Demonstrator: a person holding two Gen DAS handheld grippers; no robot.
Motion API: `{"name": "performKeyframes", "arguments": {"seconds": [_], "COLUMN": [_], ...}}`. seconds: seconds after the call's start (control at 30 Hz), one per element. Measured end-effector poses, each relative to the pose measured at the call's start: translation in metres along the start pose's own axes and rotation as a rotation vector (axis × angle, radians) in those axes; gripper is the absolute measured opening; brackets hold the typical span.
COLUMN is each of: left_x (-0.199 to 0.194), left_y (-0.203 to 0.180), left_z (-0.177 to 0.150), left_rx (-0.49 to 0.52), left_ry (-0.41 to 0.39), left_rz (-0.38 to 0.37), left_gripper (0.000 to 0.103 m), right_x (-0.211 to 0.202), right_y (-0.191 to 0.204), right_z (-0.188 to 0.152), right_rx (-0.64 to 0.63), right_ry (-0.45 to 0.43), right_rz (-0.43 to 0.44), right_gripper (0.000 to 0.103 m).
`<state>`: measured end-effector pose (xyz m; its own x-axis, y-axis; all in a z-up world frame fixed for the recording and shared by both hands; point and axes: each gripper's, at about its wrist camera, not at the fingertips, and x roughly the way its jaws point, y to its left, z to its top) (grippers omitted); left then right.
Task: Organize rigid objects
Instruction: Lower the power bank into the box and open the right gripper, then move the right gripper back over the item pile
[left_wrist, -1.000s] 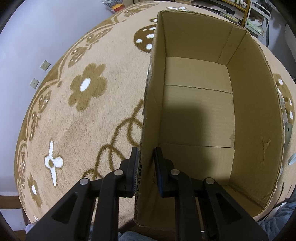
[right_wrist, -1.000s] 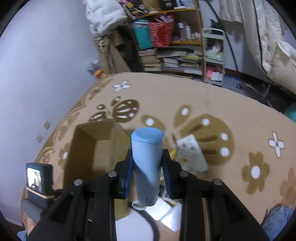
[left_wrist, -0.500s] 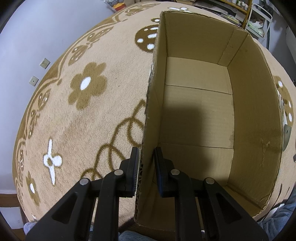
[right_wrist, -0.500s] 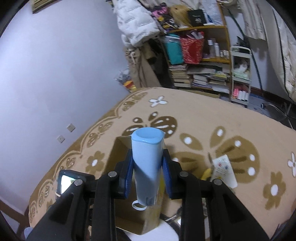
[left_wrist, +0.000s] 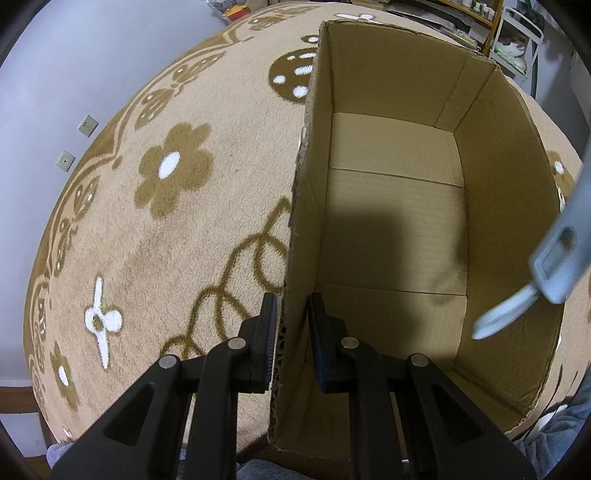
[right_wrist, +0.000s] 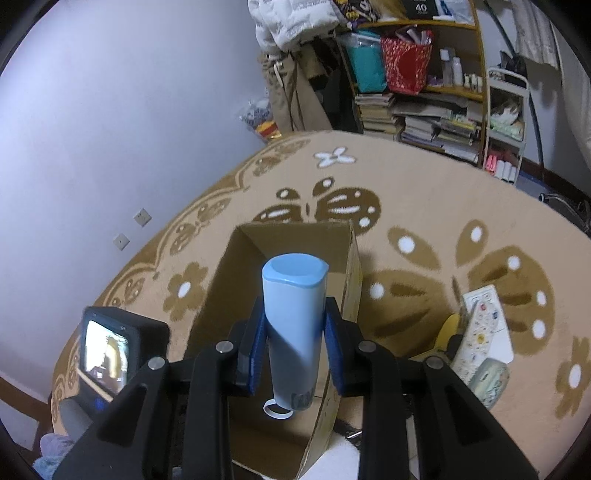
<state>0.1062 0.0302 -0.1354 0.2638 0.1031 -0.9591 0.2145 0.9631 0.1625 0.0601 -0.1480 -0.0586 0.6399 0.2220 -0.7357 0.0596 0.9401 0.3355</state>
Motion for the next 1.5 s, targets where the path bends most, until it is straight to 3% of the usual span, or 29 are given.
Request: {"name": "performKeyframes", "arguments": {"seconds": [0.27, 0.43, 0.83, 0.97, 1.07, 1.27, 1.5], "left_x": [0.005, 0.004, 0.003, 0.002, 0.003, 0.002, 0.002], "left_y": [-0.003, 0.000, 0.002, 0.001, 0.002, 0.002, 0.002], "left_z": [-0.002, -0.003, -0.003, -0.003, -0.003, -0.003, -0.003], "left_rx": [0.016, -0.003, -0.016, -0.010, -0.017, -0.014, -0.017], "left_ry": [0.011, 0.009, 0.008, 0.009, 0.010, 0.010, 0.012], "left_rz": [0.004, -0.007, -0.021, -0.015, -0.021, -0.018, -0.022], "left_gripper": [0.016, 0.017, 0.015, 0.015, 0.015, 0.016, 0.016], "right_x": [0.032, 0.025, 0.016, 0.008, -0.001, -0.015, -0.024], "right_y": [0.010, 0.015, 0.014, 0.007, 0.004, -0.003, -0.024], "right_z": [-0.019, -0.018, -0.013, -0.012, -0.014, -0.017, -0.017], "right_rx": [-0.032, -0.040, -0.035, -0.009, -0.003, 0.004, 0.050], "right_ry": [0.043, -0.010, -0.014, -0.013, -0.022, -0.043, -0.054], "right_rz": [-0.045, -0.054, -0.066, -0.043, -0.049, -0.071, -0.112], "right_gripper": [0.031, 0.031, 0.033, 0.062, 0.067, 0.095, 0.099]}}
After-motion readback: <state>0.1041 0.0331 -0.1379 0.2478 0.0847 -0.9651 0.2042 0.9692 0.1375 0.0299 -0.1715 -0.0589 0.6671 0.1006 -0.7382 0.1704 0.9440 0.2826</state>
